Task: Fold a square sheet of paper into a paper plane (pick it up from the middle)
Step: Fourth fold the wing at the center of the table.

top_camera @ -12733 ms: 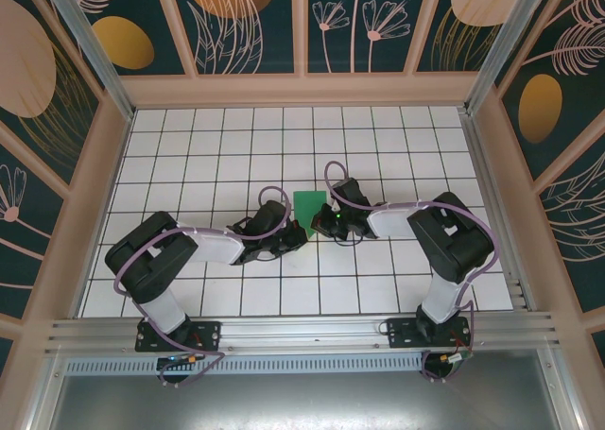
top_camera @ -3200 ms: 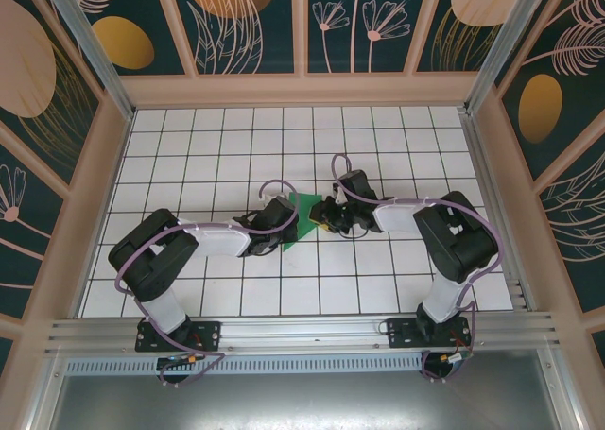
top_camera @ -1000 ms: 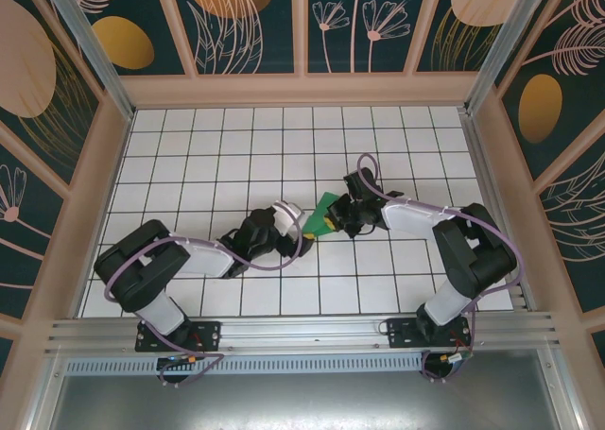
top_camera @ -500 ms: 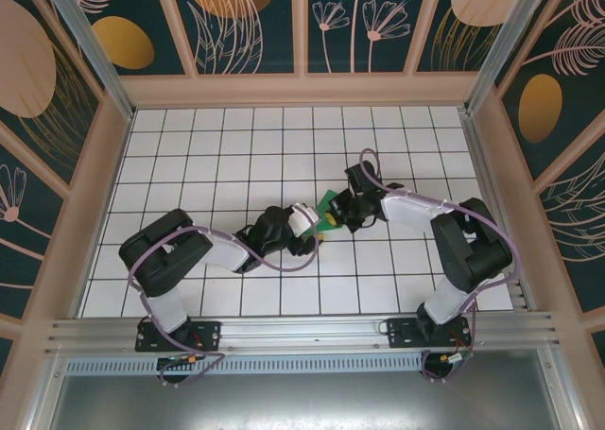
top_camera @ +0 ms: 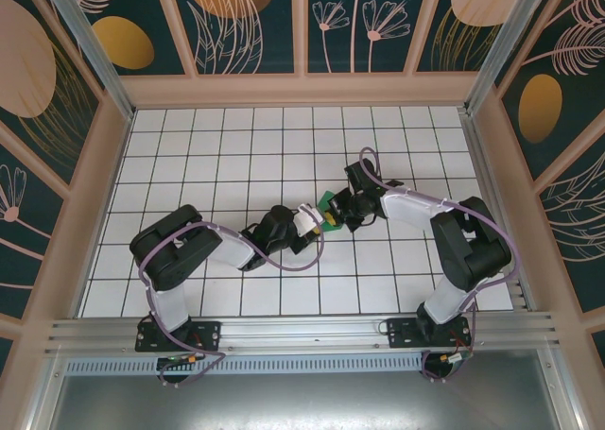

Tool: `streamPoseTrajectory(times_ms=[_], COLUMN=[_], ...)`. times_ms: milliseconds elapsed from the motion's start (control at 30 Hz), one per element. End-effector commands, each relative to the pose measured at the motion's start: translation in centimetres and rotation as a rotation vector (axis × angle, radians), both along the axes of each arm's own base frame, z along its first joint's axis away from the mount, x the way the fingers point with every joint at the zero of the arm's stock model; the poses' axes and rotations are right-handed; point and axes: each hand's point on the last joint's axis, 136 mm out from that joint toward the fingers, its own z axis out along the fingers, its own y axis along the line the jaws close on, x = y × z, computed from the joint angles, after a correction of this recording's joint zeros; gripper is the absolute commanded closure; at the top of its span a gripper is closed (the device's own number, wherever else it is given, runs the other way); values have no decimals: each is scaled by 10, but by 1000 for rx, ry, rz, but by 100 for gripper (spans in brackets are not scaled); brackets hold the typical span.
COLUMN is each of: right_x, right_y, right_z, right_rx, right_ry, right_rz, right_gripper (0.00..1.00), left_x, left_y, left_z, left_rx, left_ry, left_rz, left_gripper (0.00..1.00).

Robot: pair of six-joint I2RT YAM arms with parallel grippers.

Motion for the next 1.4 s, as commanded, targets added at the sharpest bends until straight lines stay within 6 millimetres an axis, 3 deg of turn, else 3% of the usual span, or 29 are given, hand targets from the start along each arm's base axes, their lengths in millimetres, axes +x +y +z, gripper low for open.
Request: streamPoseTrajectory(times_ms=[0,200,433,633,867,1100,1200,1367], right_x=[1,2,2,0,-3,-2,0,10], right_y=[0,-3,-5,-6,-6,-3,-3,-11], right_z=[1,0,1,-1,-7,-6,-5,2], right_rx=[-4,-19,-36,-41,-53,-45,-48,-111], right_ry=[23,16,8,13,28,23,13,-56], right_rz=[14,27,32,43,64,80,89,128], right_gripper=[92,84,82,88,95,94,87,57], left_x=[4,-3,-8,-11,-12,-13,-14,-17], left_y=[-10,-13,-17,-17,-24,-24,-23,-21], left_z=[9,4,-2,1,22,14,11,6], left_rx=[-25,-28,-29,-45,-100,-81,-79,-92], left_ry=[-30,11,62,73,43,55,71,124], left_rz=[-19,-46,-65,-70,-103,-107,-103,-84], left_gripper=[66,74,76,73,69,75,80,85])
